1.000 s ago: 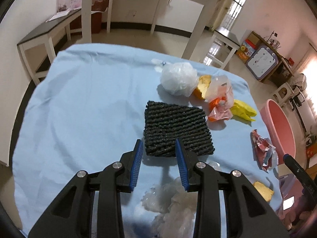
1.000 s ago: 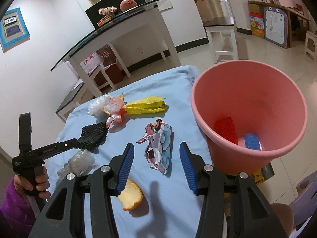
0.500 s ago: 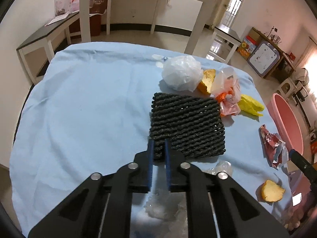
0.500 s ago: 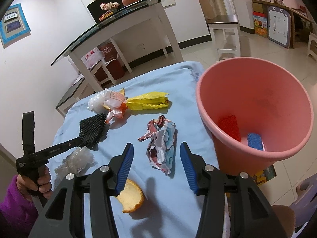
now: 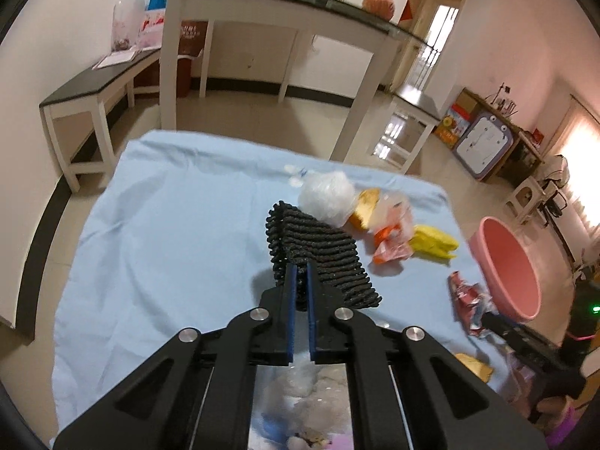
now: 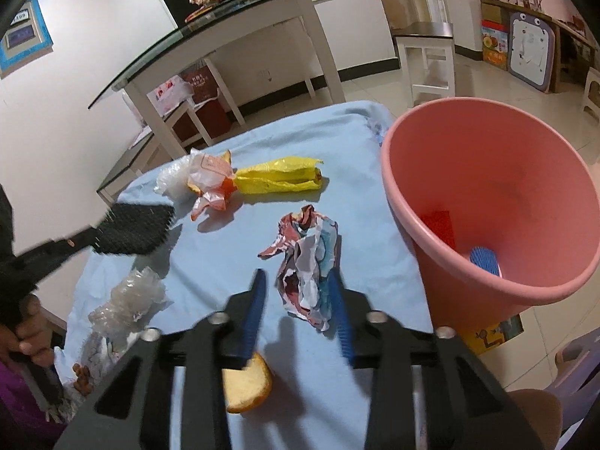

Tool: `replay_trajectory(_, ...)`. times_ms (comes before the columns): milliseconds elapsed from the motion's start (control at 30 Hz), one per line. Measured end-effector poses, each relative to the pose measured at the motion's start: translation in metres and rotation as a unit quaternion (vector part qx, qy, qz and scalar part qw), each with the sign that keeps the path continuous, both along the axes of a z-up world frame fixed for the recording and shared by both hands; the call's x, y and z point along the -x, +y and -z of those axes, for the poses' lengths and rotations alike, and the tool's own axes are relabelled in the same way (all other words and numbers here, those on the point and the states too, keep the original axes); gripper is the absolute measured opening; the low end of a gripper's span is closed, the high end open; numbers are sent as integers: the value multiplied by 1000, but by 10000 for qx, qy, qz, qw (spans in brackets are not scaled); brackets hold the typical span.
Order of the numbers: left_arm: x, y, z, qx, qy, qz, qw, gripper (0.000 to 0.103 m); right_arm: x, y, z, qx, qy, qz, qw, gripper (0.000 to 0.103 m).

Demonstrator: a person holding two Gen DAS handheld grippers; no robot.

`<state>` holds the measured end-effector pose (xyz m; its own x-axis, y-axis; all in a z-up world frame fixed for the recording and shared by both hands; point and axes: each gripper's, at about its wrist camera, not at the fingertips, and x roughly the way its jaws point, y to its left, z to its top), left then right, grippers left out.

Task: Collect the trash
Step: 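Grasp the black foam net with the left tool while the right grasps the crumpled wrapper, then carry the black foam net in the left tool while the right carries the crumpled wrapper over the pink bucket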

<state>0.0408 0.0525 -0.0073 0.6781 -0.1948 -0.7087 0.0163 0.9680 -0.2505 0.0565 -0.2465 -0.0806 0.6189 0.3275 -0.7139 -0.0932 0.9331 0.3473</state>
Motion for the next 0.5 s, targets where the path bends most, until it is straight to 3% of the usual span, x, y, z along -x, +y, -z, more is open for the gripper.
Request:
replay_trajectory(67, -1, -4, -8, -2, -74, 56, 10000, 4, -2, 2, 2, 65, 21, 6, 10000, 9)
replay_trajectory(133, -1, -9, -16, -63, -165, 115, 9998, 4, -4, 3, 1, 52, -5, 14, 10000, 3)
replay_trajectory(500, 1, -47, -48, -71, -531, 438, 9976, 4, 20, -17, -35, -503, -649, 15, 9966, 3)
